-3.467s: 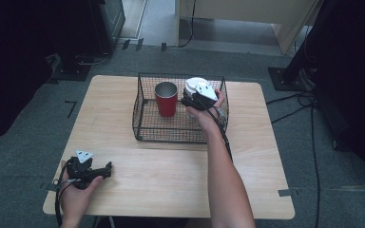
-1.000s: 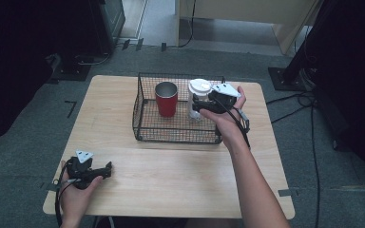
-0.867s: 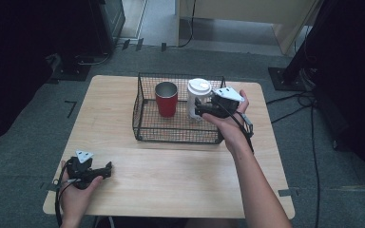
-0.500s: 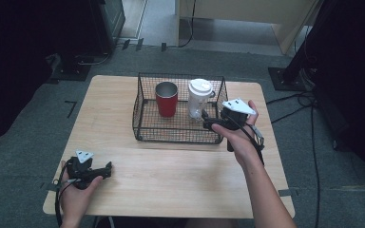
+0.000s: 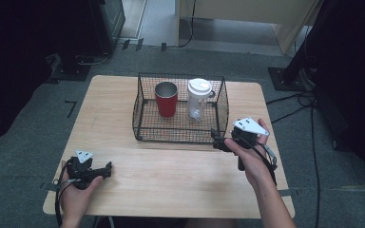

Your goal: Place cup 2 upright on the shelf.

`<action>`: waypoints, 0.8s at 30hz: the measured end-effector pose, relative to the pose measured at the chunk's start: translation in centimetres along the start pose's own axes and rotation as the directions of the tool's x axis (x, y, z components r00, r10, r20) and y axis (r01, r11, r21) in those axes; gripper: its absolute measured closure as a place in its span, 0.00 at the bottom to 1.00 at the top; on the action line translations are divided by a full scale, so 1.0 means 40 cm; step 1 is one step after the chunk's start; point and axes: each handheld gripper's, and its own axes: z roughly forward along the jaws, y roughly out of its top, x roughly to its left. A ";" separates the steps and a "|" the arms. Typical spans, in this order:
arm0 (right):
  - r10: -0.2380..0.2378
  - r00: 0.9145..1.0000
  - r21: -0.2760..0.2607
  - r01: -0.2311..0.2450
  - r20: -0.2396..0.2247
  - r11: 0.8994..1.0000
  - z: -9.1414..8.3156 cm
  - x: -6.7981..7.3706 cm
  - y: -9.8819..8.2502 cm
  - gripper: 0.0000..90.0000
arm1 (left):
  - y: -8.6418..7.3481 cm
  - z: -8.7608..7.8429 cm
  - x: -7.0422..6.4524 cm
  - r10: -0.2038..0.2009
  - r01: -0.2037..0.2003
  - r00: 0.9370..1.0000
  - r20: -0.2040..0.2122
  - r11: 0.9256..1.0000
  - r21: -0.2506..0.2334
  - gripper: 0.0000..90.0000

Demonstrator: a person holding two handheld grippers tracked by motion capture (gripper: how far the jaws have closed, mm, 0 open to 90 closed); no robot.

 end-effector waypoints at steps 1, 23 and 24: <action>0.000 1.000 0.004 0.000 0.005 1.000 -0.006 -0.004 -0.007 0.00 | 0.000 0.000 0.000 0.000 0.000 1.000 0.000 1.000 0.000 0.00; 0.027 0.997 0.048 -0.030 0.068 0.998 -0.135 -0.137 -0.183 0.00 | 0.000 0.000 0.000 0.001 -0.001 1.000 0.000 1.000 0.002 0.00; 0.029 0.997 0.053 -0.033 0.067 0.998 -0.138 -0.142 -0.193 0.00 | 0.000 0.000 0.000 0.001 -0.001 1.000 0.000 1.000 0.002 0.00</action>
